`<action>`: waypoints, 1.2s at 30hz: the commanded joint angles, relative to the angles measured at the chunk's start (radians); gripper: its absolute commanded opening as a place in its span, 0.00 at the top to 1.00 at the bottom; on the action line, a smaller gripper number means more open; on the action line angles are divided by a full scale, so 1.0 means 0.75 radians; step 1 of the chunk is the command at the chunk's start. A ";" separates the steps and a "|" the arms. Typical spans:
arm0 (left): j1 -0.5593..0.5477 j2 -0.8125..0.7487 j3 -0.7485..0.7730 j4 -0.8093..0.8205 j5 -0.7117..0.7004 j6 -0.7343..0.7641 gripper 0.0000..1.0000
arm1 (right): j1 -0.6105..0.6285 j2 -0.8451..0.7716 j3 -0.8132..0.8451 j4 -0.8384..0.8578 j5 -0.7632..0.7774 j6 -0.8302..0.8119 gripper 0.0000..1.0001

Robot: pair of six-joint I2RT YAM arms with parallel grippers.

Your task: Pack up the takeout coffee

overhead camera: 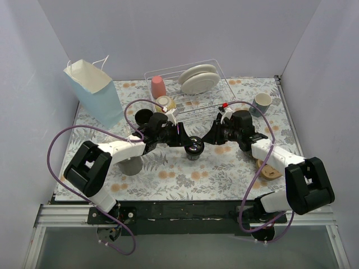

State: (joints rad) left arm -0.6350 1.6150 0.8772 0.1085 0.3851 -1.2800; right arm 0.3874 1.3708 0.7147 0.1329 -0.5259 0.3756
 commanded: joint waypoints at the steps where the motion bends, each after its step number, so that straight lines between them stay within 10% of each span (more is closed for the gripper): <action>1: 0.000 0.111 -0.104 -0.259 -0.164 0.066 0.59 | 0.013 0.025 -0.071 -0.169 0.100 -0.055 0.69; 16: 0.000 0.103 -0.108 -0.251 -0.156 0.085 0.58 | 0.003 -0.087 0.252 -0.433 0.143 -0.079 0.63; 36: 0.000 0.131 -0.110 -0.235 -0.141 0.085 0.58 | 0.001 0.038 0.140 -0.274 -0.011 -0.086 0.64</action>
State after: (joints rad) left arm -0.6350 1.6241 0.8616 0.1619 0.3874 -1.2869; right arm 0.3882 1.3945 0.8650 -0.1528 -0.4847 0.3130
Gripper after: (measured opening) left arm 0.424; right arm 0.359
